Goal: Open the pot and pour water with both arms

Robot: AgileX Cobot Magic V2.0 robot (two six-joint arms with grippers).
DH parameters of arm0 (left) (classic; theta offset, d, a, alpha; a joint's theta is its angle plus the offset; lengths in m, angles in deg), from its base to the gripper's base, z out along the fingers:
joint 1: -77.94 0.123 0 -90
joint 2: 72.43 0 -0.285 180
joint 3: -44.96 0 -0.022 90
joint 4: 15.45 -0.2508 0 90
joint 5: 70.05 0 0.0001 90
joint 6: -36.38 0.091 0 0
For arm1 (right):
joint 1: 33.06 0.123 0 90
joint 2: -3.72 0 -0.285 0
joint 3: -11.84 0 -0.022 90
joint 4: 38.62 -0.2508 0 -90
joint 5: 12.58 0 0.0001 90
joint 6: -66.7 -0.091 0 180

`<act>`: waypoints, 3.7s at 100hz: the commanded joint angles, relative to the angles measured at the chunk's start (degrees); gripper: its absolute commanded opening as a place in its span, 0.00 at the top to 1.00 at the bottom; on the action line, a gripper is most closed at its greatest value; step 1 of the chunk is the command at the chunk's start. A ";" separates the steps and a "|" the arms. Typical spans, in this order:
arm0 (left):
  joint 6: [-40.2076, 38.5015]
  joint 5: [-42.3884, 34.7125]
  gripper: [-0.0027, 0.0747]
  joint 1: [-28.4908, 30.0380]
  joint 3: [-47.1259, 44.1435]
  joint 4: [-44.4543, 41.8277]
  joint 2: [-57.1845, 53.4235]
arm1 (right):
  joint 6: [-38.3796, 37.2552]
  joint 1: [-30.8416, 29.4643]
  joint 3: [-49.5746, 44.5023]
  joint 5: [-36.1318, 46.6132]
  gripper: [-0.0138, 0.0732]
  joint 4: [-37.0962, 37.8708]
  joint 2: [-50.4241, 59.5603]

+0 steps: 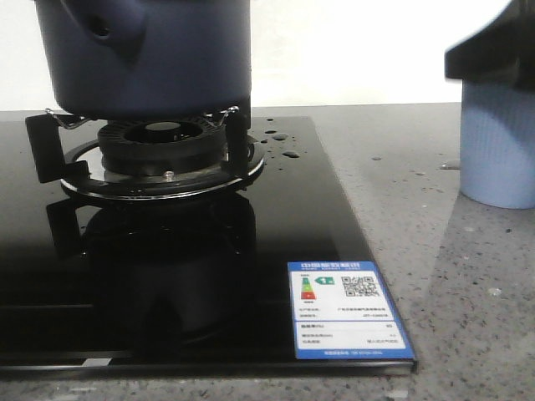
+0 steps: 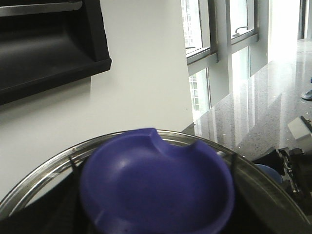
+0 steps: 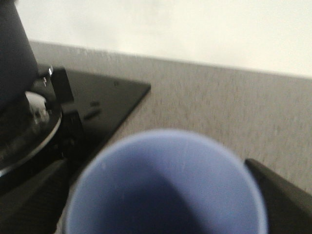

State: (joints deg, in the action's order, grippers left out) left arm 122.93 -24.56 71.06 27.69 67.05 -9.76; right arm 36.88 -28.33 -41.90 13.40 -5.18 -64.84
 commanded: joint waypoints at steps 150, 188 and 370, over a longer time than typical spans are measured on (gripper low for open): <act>10.48 -1.30 0.21 -3.78 6.49 10.56 27.43 | 1.03 -0.49 9.22 -9.94 0.92 0.91 27.99; -2.46 -4.78 0.59 0.22 3.20 6.94 9.32 | 1.03 1.27 7.42 -13.97 0.93 6.31 32.19; -65.12 -32.50 0.99 2.57 -47.56 -69.96 -55.83 | -4.73 17.40 -8.35 -13.77 0.93 8.63 46.27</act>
State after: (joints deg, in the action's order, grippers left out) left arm 79.70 -52.98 73.47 -20.49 17.31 -64.85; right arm 32.27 -11.05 -51.83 -3.51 3.36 -18.23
